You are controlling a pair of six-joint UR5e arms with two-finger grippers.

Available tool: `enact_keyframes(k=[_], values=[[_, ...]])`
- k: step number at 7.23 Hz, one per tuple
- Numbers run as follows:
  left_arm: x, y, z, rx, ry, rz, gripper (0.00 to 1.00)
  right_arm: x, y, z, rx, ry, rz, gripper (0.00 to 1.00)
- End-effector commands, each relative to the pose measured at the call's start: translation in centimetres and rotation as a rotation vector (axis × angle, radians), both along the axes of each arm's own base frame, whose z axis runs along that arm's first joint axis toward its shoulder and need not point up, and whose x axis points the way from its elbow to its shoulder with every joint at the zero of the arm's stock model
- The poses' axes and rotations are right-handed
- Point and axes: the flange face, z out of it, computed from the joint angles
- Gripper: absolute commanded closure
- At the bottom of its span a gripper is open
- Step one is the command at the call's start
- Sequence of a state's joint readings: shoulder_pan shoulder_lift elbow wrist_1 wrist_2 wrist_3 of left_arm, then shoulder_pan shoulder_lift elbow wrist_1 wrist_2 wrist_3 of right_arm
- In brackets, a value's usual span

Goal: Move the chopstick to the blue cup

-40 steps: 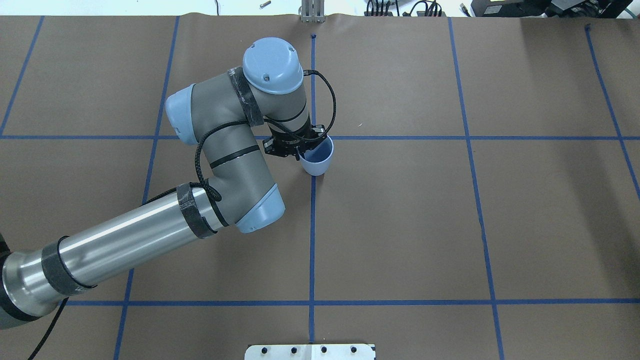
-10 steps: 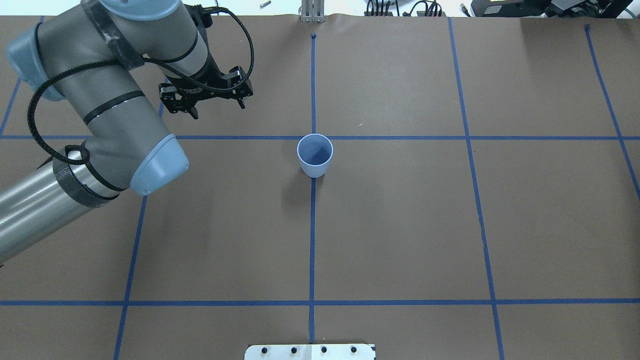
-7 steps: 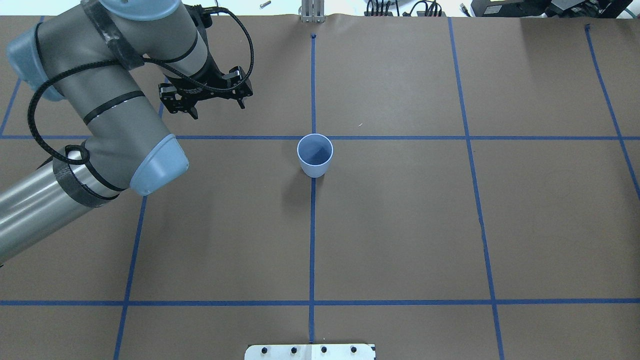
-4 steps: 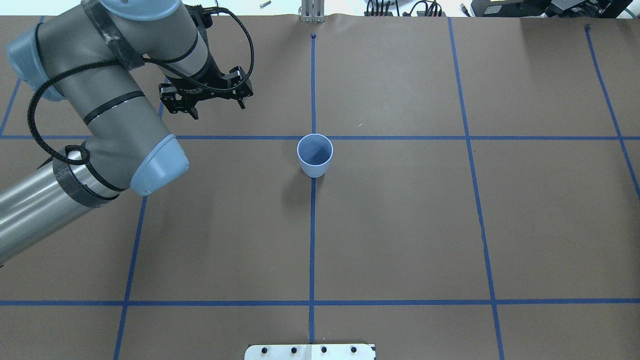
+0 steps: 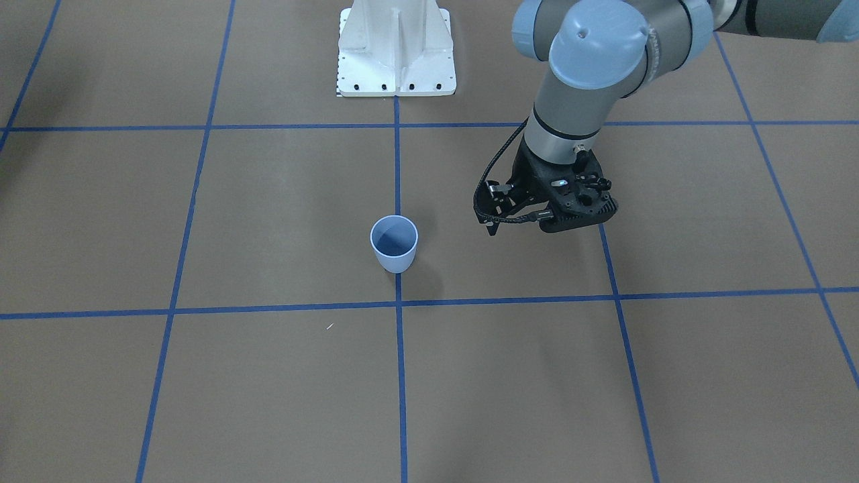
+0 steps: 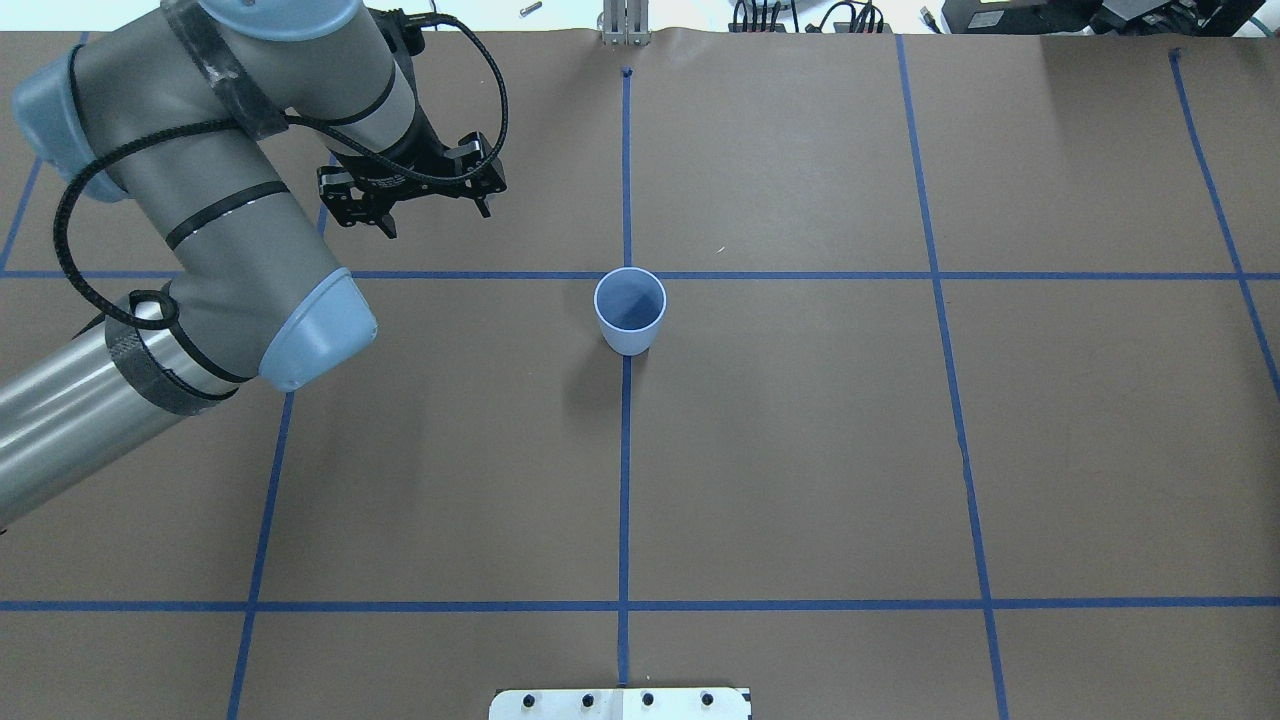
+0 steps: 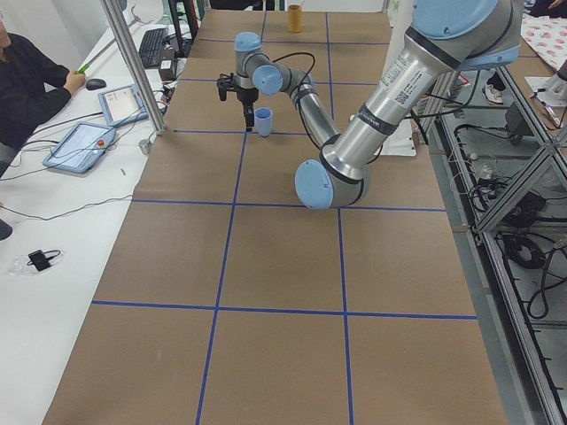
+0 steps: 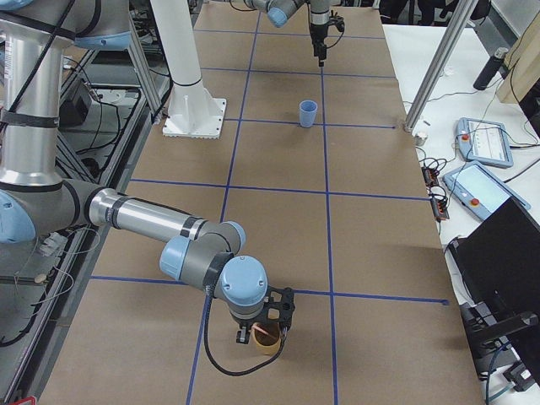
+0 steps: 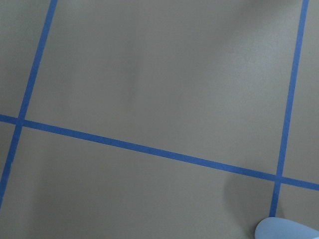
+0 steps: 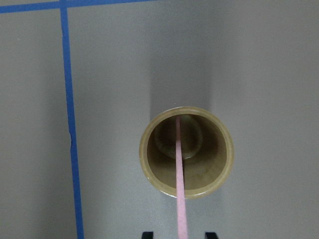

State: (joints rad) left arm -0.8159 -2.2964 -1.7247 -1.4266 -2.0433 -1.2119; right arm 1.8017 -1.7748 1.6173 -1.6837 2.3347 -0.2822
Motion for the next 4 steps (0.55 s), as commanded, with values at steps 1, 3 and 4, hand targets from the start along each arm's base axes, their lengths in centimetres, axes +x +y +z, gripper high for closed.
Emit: enact_keyframes(k=[1, 3, 4], values=[[-0.03, 0.02, -0.04, 0.001, 0.001, 0.000, 0.01, -0.12, 0.07, 0.15, -0.009, -0.004, -0.003, 0.54], [-0.03, 0.02, 0.06, 0.000, 0.000, 0.000, 0.01, -0.29, 0.06, 0.19, -0.015, -0.005, -0.008, 0.54], [-0.03, 0.02, 0.06, 0.000, 0.000, 0.000, 0.01, -0.31, 0.15, 0.25, -0.016, -0.006, -0.008, 0.54]])
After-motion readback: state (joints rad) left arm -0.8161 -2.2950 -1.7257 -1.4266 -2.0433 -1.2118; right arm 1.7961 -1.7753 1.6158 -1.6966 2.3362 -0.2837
